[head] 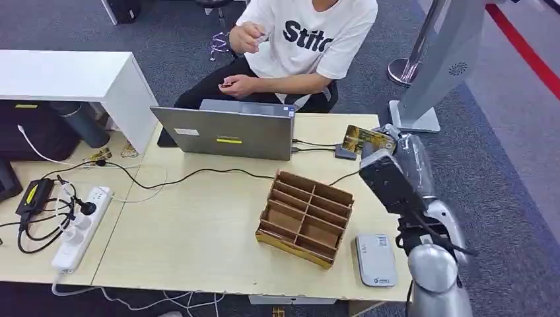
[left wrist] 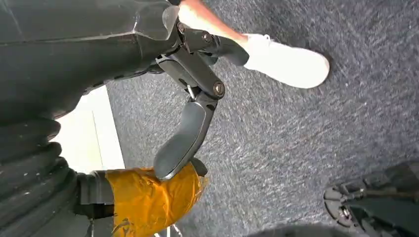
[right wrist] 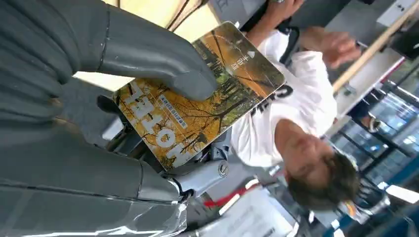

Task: Pass the card to the sensor for recognition and then transmit it.

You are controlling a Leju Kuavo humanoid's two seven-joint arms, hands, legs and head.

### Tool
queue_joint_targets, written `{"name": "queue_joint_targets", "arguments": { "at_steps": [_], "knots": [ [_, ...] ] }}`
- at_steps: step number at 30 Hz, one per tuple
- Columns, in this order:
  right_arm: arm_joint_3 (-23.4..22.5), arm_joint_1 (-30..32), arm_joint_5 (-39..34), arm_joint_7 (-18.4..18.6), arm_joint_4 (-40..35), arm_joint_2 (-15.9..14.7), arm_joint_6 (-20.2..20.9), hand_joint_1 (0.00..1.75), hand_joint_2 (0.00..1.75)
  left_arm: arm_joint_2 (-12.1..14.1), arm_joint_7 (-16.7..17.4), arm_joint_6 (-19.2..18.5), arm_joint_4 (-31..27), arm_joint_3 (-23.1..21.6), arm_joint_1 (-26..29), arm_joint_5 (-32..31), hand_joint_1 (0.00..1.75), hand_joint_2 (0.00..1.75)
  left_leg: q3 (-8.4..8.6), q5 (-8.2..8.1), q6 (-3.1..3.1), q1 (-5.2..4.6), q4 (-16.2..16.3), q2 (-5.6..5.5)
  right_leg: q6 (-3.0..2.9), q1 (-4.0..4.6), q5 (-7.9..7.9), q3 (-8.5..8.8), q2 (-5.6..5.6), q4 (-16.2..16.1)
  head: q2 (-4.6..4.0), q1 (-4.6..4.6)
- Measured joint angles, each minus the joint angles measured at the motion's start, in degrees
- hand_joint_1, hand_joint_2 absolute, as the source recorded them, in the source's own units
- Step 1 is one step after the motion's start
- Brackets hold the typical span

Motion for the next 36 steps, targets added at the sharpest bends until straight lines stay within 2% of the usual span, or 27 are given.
{"name": "queue_joint_targets", "arguments": {
  "at_steps": [3, 6, 9, 13, 18, 23, 36],
  "knots": [
    [0.44, 5.64, 6.45, -2.67, -5.44, -1.49, -2.78, 1.75, 1.75, -0.55, 0.13, 0.00, -0.02, 0.76, 0.08, 0.52, 0.00, 1.75, 0.00, -0.04, 0.06, 0.00, 0.00, -0.08, 0.04, 0.00, -0.06, 0.05, -0.09, -0.04, 0.00, 0.04],
    [0.09, 13.89, 12.17, -5.31, -10.03, -2.71, -6.67, 1.75, 1.75, -1.33, 0.13, 0.00, -0.64, 2.21, 0.42, 0.76, 0.00, 1.75, -0.02, -0.10, 0.08, -0.01, 0.00, -0.08, 0.04, 0.00, -0.09, 0.04, -0.11, -0.05, 0.00, 0.02],
    [-1.95, 20.91, 12.56, -6.66, -11.97, -2.73, -8.76, 1.75, 1.75, -2.36, 0.13, -0.04, -1.62, 3.91, 0.42, 0.81, 0.00, 1.75, -0.02, -0.14, 0.09, -0.02, 0.00, -0.07, 0.05, -0.01, -0.11, 0.04, -0.09, -0.05, 0.00, 0.04],
    [-5.16, 26.28, 12.41, -6.01, -12.34, -1.90, -8.54, 1.75, 1.75, -3.23, 0.13, -0.13, -2.73, 5.71, 0.42, 0.61, 0.00, 1.75, 0.00, -0.15, 0.10, -0.02, 0.00, -0.03, 0.05, -0.01, -0.11, 0.04, -0.07, -0.05, 0.00, 0.02],
    [-8.51, 28.04, 16.45, -3.60, -10.87, -0.78, -7.60, 1.75, 1.75, -3.67, 0.13, -0.17, -3.32, 6.95, 0.41, -0.05, 0.00, 1.75, 0.05, -0.13, 0.10, -0.01, 0.00, 0.01, 0.05, 0.00, -0.10, 0.09, -0.07, -0.05, 0.00, 0.02],
    [-11.12, 28.27, 19.55, -2.62, -6.25, 0.09, -7.08, 1.75, 1.75, -3.69, 0.07, -0.20, -3.37, 7.76, 0.34, -0.94, 0.00, 1.75, 0.06, -0.12, 0.09, -0.01, 0.00, 0.01, 0.04, -0.01, -0.10, 0.09, -0.07, -0.04, 0.00, 0.02],
    [-12.07, 28.23, 20.56, -1.61, 1.39, 0.57, -4.98, 1.75, 1.75, -3.58, 0.07, -0.07, -3.37, 8.17, 0.27, -1.40, 0.00, 1.75, 0.06, -0.13, 0.09, -0.01, 0.00, 0.01, 0.05, -0.01, -0.10, 0.09, -0.07, -0.04, 0.00, 0.02]
  ]
}}
